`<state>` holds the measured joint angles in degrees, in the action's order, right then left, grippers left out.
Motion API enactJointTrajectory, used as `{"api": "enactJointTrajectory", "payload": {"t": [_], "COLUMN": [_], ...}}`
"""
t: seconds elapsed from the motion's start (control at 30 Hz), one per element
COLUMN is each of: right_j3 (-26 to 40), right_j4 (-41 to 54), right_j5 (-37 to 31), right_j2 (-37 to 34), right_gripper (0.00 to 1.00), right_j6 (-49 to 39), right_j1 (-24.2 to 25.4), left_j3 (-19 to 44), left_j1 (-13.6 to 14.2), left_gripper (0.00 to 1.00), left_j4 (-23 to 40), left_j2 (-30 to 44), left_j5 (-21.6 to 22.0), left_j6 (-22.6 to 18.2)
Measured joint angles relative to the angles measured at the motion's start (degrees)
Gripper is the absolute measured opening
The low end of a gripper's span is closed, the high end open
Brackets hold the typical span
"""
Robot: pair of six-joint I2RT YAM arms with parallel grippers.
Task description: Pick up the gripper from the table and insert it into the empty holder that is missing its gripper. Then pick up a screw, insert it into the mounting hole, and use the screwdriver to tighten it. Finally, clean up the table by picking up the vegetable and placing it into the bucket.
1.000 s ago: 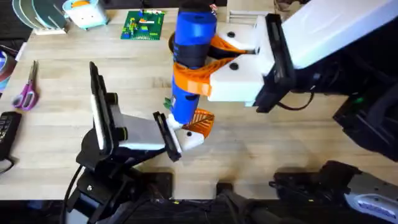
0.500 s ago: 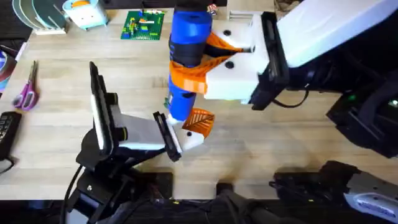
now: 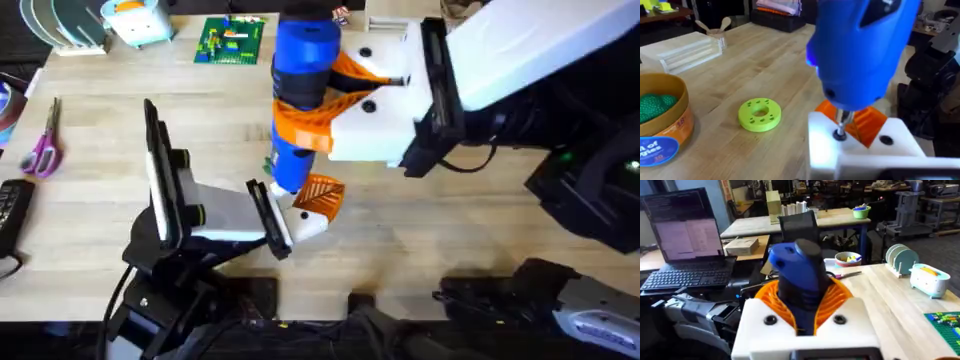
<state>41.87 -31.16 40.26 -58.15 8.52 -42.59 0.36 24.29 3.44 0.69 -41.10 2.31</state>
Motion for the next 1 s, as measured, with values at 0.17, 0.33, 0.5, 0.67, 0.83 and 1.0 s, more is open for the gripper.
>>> {"api": "enactJointTrajectory", "payload": {"t": [0.17,0.33,0.5,0.67,0.83,1.0], "right_j3": [0.00,0.02,2.13,3.40,3.87,5.71], "right_j4": [0.00,0.29,7.05,8.74,8.98,9.01], "right_j5": [0.80,1.20,1.16,1.24,1.24,1.39], "right_j2": [0.00,0.00,0.00,0.00,0.00,-0.99], "right_gripper": [0.121,0.121,0.121,0.121,0.121,0.121], "right_j6": [-0.05,-0.07,-0.40,-0.64,-0.87,-1.49], "right_j1": [0.00,0.00,0.00,0.00,0.00,0.00], "left_j3": [0.00,0.00,0.00,0.00,0.00,0.00], "left_j1": [0.00,0.00,0.00,0.00,0.00,0.00], "left_gripper": [0.006,0.006,0.006,0.006,0.006,0.006], "left_j4": [0.00,0.00,0.00,-0.02,-0.01,-0.02], "left_j2": [0.00,0.00,0.00,0.00,0.00,0.00], "left_j5": [0.00,0.00,-0.02,-0.02,-0.02,-0.02], "left_j6": [0.00,0.00,-0.02,-0.17,-0.20,-0.22]}}
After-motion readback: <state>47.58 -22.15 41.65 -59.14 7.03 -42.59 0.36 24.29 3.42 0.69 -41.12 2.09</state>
